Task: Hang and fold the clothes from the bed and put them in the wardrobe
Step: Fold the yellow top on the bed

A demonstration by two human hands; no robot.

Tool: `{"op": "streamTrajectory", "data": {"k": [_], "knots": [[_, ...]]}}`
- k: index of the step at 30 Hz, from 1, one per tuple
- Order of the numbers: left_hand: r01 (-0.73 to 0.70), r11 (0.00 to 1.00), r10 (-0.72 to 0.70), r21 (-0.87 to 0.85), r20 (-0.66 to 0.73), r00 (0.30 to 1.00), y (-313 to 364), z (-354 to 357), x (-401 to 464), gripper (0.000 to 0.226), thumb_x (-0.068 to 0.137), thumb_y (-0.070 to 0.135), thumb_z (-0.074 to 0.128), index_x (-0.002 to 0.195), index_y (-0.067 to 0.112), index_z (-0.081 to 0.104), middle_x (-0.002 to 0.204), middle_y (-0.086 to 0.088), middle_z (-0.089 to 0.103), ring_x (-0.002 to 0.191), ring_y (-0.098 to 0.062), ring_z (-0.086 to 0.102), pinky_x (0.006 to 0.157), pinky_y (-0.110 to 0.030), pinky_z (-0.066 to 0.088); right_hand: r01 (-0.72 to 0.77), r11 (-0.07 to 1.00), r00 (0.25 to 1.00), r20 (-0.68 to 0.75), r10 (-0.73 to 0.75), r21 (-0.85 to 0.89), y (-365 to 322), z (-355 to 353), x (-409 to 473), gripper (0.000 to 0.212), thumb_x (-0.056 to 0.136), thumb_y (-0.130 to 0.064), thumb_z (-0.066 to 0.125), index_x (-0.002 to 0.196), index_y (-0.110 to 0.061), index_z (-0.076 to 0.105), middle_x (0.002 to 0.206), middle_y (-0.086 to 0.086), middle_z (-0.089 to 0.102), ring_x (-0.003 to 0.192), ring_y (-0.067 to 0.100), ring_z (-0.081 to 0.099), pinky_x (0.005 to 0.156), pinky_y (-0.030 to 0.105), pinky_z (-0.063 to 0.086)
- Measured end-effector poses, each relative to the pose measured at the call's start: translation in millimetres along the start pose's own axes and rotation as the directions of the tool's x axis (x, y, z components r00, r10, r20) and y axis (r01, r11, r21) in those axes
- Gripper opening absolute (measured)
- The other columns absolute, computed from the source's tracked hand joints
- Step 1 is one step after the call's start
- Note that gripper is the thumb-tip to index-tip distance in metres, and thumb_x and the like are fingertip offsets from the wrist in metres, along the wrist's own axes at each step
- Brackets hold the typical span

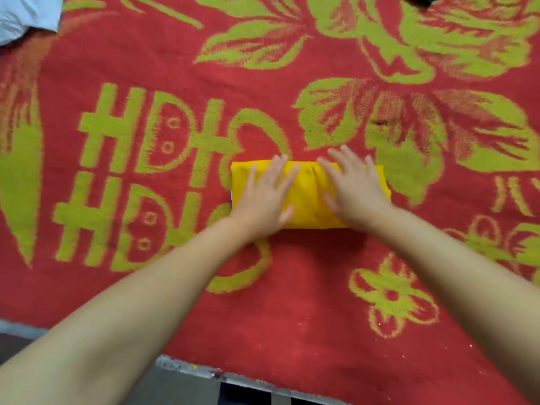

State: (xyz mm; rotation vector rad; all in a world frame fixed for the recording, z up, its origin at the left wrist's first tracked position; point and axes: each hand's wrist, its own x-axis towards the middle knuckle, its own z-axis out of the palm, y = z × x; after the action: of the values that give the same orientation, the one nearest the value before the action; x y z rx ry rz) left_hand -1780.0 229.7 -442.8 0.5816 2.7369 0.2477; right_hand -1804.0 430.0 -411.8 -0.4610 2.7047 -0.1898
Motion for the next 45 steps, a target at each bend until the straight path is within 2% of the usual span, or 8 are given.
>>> {"op": "streamTrajectory", "data": {"k": [3,6,8,14,19,32,38,45], "knots": [[0.02,0.998,-0.029,0.052,0.193,0.981,16,35,-19,0.095,0.086,0.036,0.055,0.151,0.025,-0.014,0.157,-0.006,-0.024,0.146,-0.023,-0.019,0.115,-0.057,0.001,0.05,0.991,0.968,0.251,-0.016,-0.127,-15,41,-18,0.096,0.087,-0.043,0.057,0.15,-0.033,-0.016,0.158,0.005,-0.024,0.144,0.036,-0.02,0.11,0.066,0.002],[0.104,0.991,-0.118,0.087,0.172,0.978,10,50,-21,0.106,0.084,0.028,0.058,0.141,0.031,-0.031,0.15,-0.002,-0.035,0.145,-0.023,-0.023,0.114,-0.057,-0.002,-0.007,0.985,0.975,0.216,0.045,-0.173,-3,64,-23,0.104,0.09,-0.026,0.055,0.136,-0.038,-0.038,0.143,-0.002,-0.045,0.142,0.043,-0.022,0.109,0.067,0.0],[0.085,0.993,-0.098,0.085,0.164,0.981,4,52,-16,0.108,0.084,0.028,0.061,0.14,0.033,-0.031,0.152,-0.002,-0.033,0.145,-0.023,-0.021,0.114,-0.056,-0.002,-0.023,0.983,0.984,0.168,0.055,-0.183,1,70,-19,0.1,0.093,-0.018,0.049,0.133,-0.038,-0.041,0.141,-0.004,-0.047,0.142,0.045,-0.02,0.11,0.067,0.001],[0.063,0.992,-0.084,0.11,0.196,0.977,-6,31,3,0.085,0.091,0.002,0.045,0.152,0.03,-0.007,0.16,-0.002,-0.016,0.147,-0.018,-0.011,0.114,-0.054,0.011,-0.035,0.985,0.972,0.225,0.073,-0.169,1,50,0,0.079,0.097,-0.013,0.043,0.149,-0.04,-0.01,0.161,-0.004,-0.013,0.145,0.043,0.003,0.111,0.062,0.02],[0.111,0.994,-0.106,-0.009,0.231,0.967,-9,-30,21,0.072,0.094,-0.001,0.038,0.153,0.031,0.011,0.161,0.0,0.009,0.147,-0.022,0.01,0.109,-0.048,0.033,-0.078,0.987,0.968,0.225,0.109,-0.143,-4,-13,14,0.068,0.098,-0.008,0.042,0.151,-0.036,0.009,0.16,0.0,0.013,0.142,0.04,0.023,0.106,0.053,0.033],[0.059,0.994,-0.053,0.095,-0.061,0.997,27,-243,-27,0.072,0.093,-0.001,0.039,0.152,0.03,0.013,0.159,-0.002,0.018,0.145,-0.025,0.018,0.109,-0.049,0.032,-0.141,0.963,0.99,-0.039,0.135,-0.231,-57,-229,-57,0.07,0.095,-0.006,0.047,0.151,-0.033,0.014,0.156,0.003,0.021,0.141,0.041,0.023,0.105,0.059,0.031],[0.006,0.99,0.017,0.14,-0.164,0.986,44,-311,-59,0.071,0.092,-0.002,0.037,0.153,0.029,0.014,0.158,-0.002,0.02,0.145,-0.024,0.019,0.104,-0.045,0.038,-0.197,0.95,0.972,-0.173,0.157,-0.243,-82,-285,-100,0.072,0.094,-0.001,0.047,0.15,-0.032,0.016,0.154,0.003,0.025,0.14,0.04,0.025,0.106,0.06,0.029],[0.048,0.983,-0.014,0.176,-0.191,0.982,66,-344,-97,0.071,0.092,-0.003,0.036,0.153,0.027,0.014,0.157,-0.004,0.022,0.144,-0.023,0.021,0.098,-0.044,0.044,-0.144,0.941,0.978,-0.189,0.088,-0.306,-94,-317,-131,0.071,0.096,-0.002,0.044,0.151,-0.033,0.012,0.153,0.002,0.025,0.141,0.037,0.025,0.107,0.06,0.027]]}}
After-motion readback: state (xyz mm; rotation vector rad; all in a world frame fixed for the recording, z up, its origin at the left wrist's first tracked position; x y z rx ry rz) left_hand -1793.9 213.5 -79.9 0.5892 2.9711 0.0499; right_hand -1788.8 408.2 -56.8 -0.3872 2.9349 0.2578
